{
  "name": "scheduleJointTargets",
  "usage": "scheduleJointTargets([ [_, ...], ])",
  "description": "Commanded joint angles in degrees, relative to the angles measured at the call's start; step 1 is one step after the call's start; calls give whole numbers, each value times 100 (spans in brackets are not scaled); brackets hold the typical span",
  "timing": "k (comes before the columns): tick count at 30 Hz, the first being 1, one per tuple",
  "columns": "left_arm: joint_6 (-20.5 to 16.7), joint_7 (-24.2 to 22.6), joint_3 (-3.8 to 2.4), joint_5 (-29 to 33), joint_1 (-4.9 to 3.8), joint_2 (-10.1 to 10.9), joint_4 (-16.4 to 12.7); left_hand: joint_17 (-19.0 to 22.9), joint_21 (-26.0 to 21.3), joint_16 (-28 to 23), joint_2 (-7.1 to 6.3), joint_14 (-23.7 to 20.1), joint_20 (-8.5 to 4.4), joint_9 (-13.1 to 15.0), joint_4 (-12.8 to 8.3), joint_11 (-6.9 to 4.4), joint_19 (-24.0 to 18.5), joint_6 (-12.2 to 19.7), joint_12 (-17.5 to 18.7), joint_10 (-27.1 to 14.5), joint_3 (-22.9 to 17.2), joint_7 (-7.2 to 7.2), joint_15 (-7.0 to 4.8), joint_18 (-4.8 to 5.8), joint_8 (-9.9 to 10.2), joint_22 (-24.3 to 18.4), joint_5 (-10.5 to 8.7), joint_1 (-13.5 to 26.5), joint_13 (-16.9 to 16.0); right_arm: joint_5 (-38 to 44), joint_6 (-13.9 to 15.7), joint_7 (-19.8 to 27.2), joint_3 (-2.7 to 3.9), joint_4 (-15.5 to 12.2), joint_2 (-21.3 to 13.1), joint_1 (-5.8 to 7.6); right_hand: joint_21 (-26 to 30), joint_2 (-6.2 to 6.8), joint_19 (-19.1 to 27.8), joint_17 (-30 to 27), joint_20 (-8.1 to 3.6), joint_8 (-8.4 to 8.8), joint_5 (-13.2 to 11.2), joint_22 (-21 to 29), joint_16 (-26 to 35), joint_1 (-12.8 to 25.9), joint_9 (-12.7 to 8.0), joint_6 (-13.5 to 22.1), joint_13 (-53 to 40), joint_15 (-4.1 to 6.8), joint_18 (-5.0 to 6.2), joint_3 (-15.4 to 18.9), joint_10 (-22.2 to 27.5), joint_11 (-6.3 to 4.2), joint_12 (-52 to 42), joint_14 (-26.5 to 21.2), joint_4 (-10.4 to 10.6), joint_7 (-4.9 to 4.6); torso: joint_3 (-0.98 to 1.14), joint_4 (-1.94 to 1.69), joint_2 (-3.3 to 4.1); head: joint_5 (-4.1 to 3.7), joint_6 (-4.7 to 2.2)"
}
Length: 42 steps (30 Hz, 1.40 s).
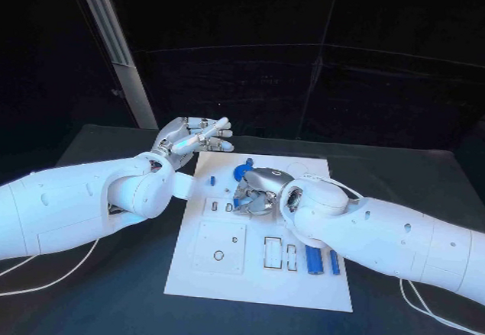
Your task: Assemble the parts on the task board
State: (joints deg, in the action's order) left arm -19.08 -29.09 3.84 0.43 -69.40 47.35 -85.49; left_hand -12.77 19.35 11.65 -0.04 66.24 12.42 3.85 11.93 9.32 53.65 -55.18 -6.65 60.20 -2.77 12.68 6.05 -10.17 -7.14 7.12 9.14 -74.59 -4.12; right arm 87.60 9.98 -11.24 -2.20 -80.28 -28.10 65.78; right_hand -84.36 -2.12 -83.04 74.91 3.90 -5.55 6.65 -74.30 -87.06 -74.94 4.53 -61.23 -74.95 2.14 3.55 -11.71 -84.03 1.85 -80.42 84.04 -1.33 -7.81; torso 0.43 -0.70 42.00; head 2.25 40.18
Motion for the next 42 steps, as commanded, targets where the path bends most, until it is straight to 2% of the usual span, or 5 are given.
scheduleJointTargets([
  [1,70,-28,-4,4,-10,-6,-2,-5,-21,-37,40,-21,32,-2,-10,8,-12,-21,29,16,17,-2,27,-32,34,-8,-25,6,9,76,-351,-102,-42,24,-20,-37,25,57,28,844,2,26,27,13,24,37,-7,-121,-730,8,-41,-2,-80,5,33,451,-1,102,-2,-3,1,-1,1],
  [11,73,-24,-4,4,-10,-10,6,-5,-21,-37,40,-21,32,-2,-10,8,-12,-21,29,16,17,-2,27,-32,34,-8,-25,6,9,138,-242,-128,-42,14,-14,-37,43,333,42,829,48,152,328,42,36,315,-53,53,-662,-46,-36,170,-20,72,127,449,99,25,-2,-6,1,-11,2],
  [31,79,-13,-4,4,-10,-16,15,-5,-21,-37,40,-21,32,-2,-10,8,-12,-21,29,16,17,-2,27,-32,34,-8,-25,6,9,192,-14,-170,-42,-12,-10,-38,71,550,65,799,120,186,334,90,57,551,-64,423,-491,-119,-26,425,123,152,352,441,268,-56,-1,-5,3,-22,9],
  [37,81,-9,-4,4,-10,-15,15,-12,-25,-47,42,-20,33,-2,-11,8,-13,-22,36,18,22,-2,28,-32,39,-12,-25,3,9,238,169,-243,-42,-31,-19,-39,81,594,72,785,136,174,327,104,67,651,-53,510,-417,-132,-23,599,179,169,443,436,401,-69,-1,-7,3,-25,9],
  [42,79,-10,-4,4,-10,-14,17,-12,-26,-48,42,-20,33,-2,-11,8,-13,-22,36,18,22,-1,28,-32,40,-13,-25,3,9,310,573,-177,-42,-122,-83,-58,89,668,78,774,159,189,332,118,77,722,-61,692,-318,-160,-21,817,254,203,563,433,581,-111,2,-9,0,-24,6],
])
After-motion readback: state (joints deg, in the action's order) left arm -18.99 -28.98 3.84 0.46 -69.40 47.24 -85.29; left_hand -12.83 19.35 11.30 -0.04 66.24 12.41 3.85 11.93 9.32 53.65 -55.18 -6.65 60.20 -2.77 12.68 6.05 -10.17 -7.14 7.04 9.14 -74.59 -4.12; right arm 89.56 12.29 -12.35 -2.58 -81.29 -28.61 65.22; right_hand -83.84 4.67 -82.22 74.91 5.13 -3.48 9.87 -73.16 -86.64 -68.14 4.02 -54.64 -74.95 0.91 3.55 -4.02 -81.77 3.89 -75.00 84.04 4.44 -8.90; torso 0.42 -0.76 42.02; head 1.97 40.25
